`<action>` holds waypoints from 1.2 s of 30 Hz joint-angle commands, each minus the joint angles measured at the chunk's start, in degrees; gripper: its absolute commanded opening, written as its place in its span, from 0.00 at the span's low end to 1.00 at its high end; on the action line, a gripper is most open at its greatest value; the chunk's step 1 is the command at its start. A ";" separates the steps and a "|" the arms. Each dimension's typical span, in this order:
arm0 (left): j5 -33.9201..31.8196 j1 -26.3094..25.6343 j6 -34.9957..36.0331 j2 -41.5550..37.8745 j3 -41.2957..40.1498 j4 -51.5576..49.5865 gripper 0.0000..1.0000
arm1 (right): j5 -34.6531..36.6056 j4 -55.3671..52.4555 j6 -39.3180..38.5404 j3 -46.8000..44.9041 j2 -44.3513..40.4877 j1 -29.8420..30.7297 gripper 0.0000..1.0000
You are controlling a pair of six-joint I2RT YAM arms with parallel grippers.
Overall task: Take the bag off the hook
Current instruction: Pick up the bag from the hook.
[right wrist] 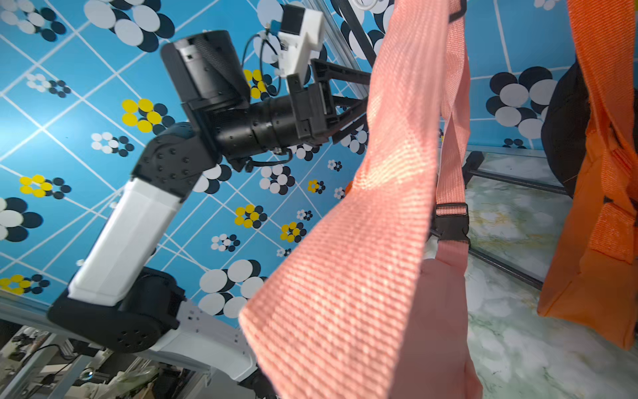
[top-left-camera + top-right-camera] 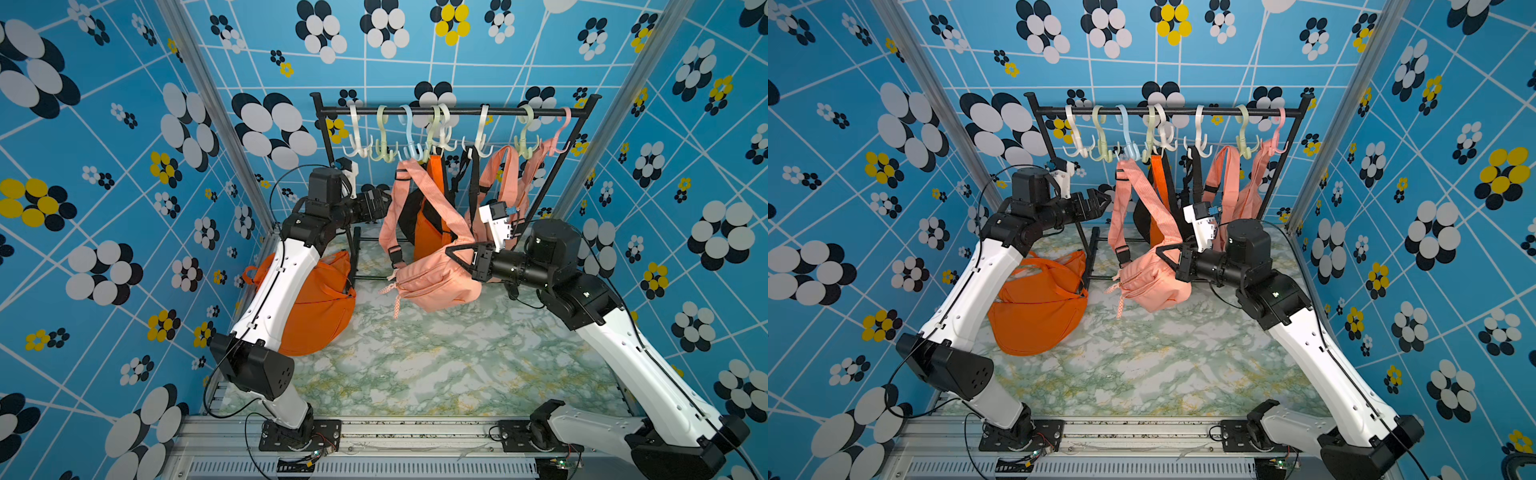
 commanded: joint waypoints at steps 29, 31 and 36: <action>12.63 -3.44 -5.50 13.45 12.30 12.26 0.00 | -12.08 1.16 7.75 -2.08 -4.61 -9.06 0.00; 12.13 -3.44 -5.05 11.28 12.30 11.50 0.00 | -11.59 0.82 7.02 -0.99 -3.95 -9.15 0.00; 10.38 -3.39 -3.27 6.78 13.97 11.09 0.00 | -11.18 5.04 7.69 2.55 0.26 -9.15 0.00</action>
